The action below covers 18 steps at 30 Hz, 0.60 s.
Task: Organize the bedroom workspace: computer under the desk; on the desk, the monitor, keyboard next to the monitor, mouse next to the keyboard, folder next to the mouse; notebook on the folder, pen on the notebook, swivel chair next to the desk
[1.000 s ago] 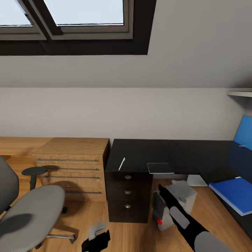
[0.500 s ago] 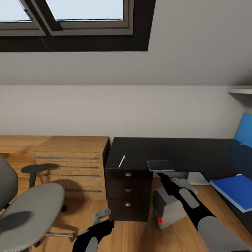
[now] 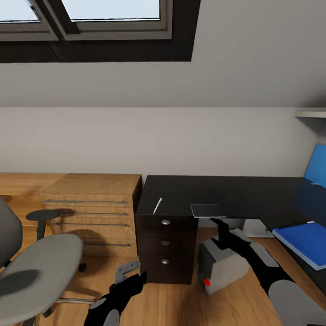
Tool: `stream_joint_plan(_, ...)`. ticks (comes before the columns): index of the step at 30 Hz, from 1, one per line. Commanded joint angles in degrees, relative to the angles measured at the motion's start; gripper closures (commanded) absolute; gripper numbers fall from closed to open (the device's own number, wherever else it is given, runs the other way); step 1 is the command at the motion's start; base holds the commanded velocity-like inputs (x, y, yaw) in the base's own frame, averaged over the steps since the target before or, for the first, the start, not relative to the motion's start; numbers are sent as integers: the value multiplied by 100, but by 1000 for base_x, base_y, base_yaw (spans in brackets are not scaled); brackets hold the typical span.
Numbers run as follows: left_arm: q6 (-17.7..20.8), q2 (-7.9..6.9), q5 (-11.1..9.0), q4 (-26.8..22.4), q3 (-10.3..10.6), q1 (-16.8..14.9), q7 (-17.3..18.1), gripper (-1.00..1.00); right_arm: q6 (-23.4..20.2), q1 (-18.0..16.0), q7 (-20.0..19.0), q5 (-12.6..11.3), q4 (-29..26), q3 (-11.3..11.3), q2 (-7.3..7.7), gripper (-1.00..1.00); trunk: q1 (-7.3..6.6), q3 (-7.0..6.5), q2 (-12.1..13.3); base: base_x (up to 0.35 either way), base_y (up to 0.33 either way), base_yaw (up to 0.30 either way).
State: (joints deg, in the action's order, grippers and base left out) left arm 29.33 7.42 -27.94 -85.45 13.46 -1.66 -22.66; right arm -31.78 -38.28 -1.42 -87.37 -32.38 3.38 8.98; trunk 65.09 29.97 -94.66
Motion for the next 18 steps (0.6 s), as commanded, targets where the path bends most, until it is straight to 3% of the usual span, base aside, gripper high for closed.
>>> stream_joint_plan(1,11,3,-61,-25,27,13,-58,-100,-35,-4,-20,10,1,94,-2,-100,22,25,-45,0,0,0)
stream_joint_plan(5,11,0,-62,-41,296,38,-98,-100,-38,-4,-89,26,-3,188,4,-100,110,96,-205,0,0,0)
stream_joint_plan(6,11,3,-69,-42,397,42,-381,-100,-36,-4,-261,44,-26,189,24,-100,132,114,-245,0,0,0)
stream_joint_plan(9,6,4,-71,-42,490,43,-569,-100,-21,-4,-479,59,-110,183,25,-100,198,168,-366,0,0,0)
stream_joint_plan(10,3,4,-71,-42,572,43,-655,-100,177,-4,-779,68,-154,181,22,-100,220,186,-406,0,0,0)
stream_joint_plan(18,-23,-2,-63,-68,792,53,-677,-100,757,-4,-1266,78,-163,179,19,-100,396,330,-727,0,0,0)
